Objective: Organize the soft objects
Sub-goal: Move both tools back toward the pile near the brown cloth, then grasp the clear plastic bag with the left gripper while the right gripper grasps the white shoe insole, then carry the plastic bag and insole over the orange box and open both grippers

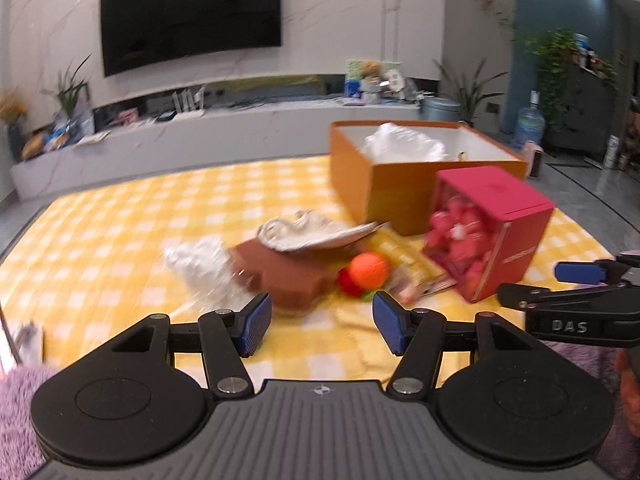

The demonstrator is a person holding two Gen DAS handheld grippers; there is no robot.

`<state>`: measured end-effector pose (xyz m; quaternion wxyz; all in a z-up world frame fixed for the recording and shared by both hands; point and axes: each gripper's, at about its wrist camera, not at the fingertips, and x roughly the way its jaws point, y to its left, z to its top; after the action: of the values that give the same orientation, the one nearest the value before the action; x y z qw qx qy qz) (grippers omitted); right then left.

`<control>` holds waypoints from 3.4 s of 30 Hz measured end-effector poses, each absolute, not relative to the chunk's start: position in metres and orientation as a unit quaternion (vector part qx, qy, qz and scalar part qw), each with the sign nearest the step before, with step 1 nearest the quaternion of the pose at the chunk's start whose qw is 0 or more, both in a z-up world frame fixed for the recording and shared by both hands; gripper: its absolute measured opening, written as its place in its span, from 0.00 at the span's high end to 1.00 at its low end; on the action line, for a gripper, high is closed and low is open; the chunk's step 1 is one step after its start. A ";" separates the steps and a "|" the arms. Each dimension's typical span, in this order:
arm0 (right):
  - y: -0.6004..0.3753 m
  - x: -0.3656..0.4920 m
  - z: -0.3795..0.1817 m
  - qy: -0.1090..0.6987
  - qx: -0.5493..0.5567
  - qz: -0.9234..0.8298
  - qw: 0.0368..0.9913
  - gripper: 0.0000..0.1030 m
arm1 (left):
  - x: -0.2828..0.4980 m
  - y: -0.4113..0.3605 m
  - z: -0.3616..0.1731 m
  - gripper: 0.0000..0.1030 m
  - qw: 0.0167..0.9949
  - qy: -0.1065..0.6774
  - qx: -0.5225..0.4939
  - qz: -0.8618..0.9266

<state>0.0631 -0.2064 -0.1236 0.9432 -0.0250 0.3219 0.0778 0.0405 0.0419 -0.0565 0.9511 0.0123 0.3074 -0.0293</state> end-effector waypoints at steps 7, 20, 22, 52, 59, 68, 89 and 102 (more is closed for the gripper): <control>-0.197 0.068 -0.128 0.322 -0.034 0.086 0.942 0.26 | 0.051 0.064 -0.065 0.33 0.943 0.330 0.010 0.039; -0.148 0.102 -0.132 0.307 -0.072 0.153 0.937 0.26 | 0.094 0.114 -0.074 0.30 0.922 0.370 -0.053 0.099; -0.141 0.109 -0.134 0.305 -0.084 0.162 0.935 0.26 | 0.105 0.113 -0.078 0.30 0.919 0.378 -0.049 0.101; -0.049 0.209 -0.172 0.278 -0.344 0.273 0.855 0.87 | 0.120 0.121 -0.086 0.52 0.920 0.374 -0.076 0.084; -0.060 0.202 -0.145 0.254 -0.314 0.279 0.871 0.98 | 0.112 0.112 -0.076 0.52 0.929 0.356 -0.056 0.087; -0.097 0.177 -0.084 0.258 -0.190 0.290 0.902 0.98 | 0.085 0.103 -0.045 0.52 0.938 0.328 -0.083 0.081; -0.247 0.096 -0.014 0.248 0.009 0.179 0.952 0.98 | 0.087 0.008 0.015 0.52 0.962 0.269 -0.033 -0.041; -0.283 0.165 0.012 0.230 0.006 0.116 0.966 0.98 | 0.157 -0.034 0.029 0.52 0.963 0.252 -0.012 -0.094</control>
<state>0.1648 -0.2832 0.0120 0.9663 0.0058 0.2300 0.1157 0.1574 -0.0338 0.0291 0.9630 -0.0124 0.2523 -0.0937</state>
